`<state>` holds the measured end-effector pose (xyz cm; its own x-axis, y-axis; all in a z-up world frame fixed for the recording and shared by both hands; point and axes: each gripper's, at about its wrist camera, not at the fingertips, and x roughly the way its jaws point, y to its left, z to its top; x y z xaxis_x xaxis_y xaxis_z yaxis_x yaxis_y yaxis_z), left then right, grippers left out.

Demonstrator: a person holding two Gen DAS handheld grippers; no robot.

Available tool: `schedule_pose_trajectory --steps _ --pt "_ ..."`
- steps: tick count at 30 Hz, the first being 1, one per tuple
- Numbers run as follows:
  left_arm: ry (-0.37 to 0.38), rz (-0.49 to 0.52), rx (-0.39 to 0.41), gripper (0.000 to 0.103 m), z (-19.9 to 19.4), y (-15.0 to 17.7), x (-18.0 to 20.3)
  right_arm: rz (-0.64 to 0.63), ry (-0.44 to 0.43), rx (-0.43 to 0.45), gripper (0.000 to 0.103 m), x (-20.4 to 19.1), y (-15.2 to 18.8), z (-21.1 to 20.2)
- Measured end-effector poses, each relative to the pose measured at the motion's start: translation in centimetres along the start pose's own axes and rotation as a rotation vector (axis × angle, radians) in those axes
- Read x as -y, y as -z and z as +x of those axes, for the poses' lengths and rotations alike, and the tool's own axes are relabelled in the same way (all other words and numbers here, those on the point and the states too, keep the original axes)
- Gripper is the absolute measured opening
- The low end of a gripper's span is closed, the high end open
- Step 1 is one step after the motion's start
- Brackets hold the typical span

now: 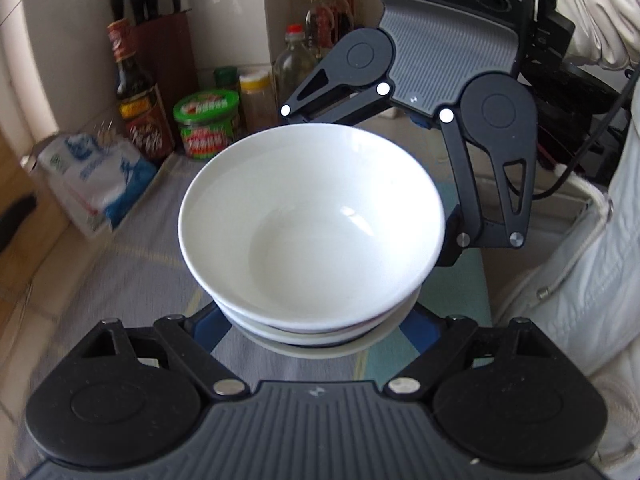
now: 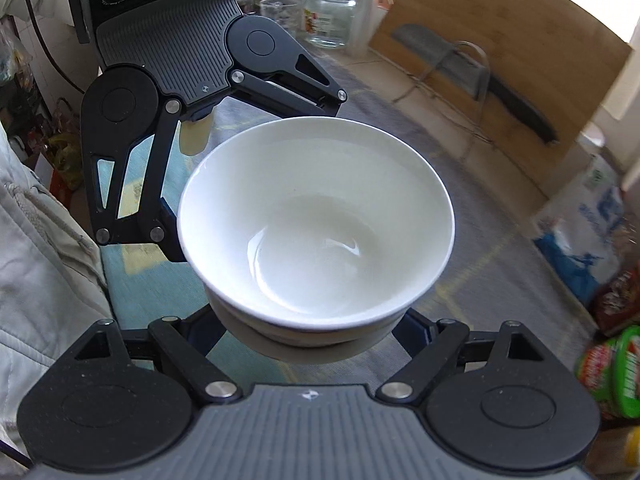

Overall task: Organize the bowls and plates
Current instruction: 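Carry the stacked bowls with both tools toward the plate stack, then lower the bowls onto the plate stack and open both tools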

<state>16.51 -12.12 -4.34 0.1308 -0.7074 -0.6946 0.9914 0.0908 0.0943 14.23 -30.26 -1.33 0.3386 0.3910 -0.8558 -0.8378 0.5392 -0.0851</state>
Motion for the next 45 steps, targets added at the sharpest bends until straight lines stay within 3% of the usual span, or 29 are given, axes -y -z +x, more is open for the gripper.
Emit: schedule_pose_trajectory --steps 11,21,31,37,40,45 --pt "0.029 0.075 0.034 0.089 7.1 -7.1 -2.7 0.062 0.078 -0.017 0.091 6.5 5.8 -3.4" --pt "0.065 0.061 -0.015 0.089 11.6 -8.5 -3.7 0.133 0.061 -0.057 0.091 9.6 9.3 -1.7" --pt "0.086 -0.007 -0.037 0.089 12.3 -8.8 -4.4 0.143 0.045 -0.056 0.09 10.1 9.5 -1.4" --pt "0.047 -0.018 -0.018 0.09 12.0 -8.5 -3.9 0.15 0.081 -0.066 0.091 9.7 9.4 -1.4" --pt "0.022 -0.014 0.016 0.094 11.2 -8.3 -3.6 0.196 0.119 -0.07 0.099 9.5 9.3 -1.5" --pt "-0.041 -0.035 0.097 0.099 8.1 -6.7 -3.2 0.286 0.227 -0.1 0.103 7.4 8.6 -2.2"
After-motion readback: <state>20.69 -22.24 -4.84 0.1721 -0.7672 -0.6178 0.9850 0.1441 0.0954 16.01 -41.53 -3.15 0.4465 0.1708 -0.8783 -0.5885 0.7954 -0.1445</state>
